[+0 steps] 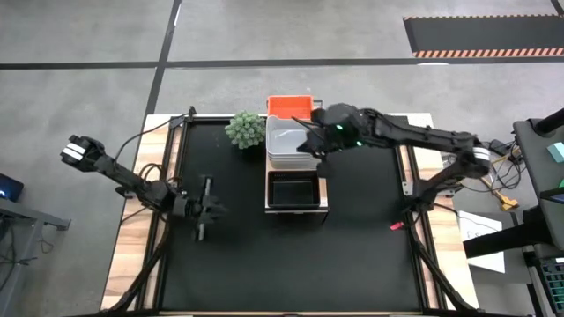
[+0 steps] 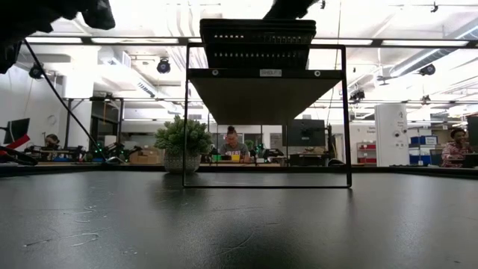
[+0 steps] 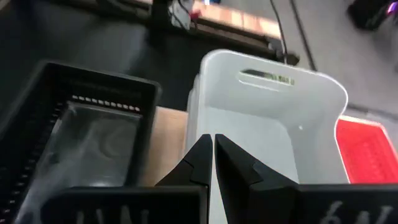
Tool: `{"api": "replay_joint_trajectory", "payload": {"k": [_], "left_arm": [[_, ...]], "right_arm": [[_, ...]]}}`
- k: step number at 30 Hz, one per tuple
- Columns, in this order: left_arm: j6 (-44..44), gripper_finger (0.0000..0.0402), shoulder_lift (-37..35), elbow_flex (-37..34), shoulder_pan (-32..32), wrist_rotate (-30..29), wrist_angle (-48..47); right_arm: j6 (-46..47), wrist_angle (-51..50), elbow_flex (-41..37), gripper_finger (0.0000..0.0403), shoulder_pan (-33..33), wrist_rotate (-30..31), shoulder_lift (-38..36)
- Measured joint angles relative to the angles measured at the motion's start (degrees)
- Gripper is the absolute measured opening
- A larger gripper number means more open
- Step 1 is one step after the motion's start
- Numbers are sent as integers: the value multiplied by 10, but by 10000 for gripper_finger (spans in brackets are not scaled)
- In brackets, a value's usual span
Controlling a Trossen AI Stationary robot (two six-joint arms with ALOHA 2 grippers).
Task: Stack baskets on shelf by color
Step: Return to Home Position
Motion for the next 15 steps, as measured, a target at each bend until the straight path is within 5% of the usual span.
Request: {"api": "replay_joint_trajectory", "payload": {"k": [5, 15], "left_arm": [[-3, 10, -36, 0, 0, -3, -73], [-40, 10, -170, 0, 0, -181, -295]], "right_arm": [[-8, 120, -118, 11, 19, 0, -87], [-23, 271, -296, 11, 18, 0, -235]]}}
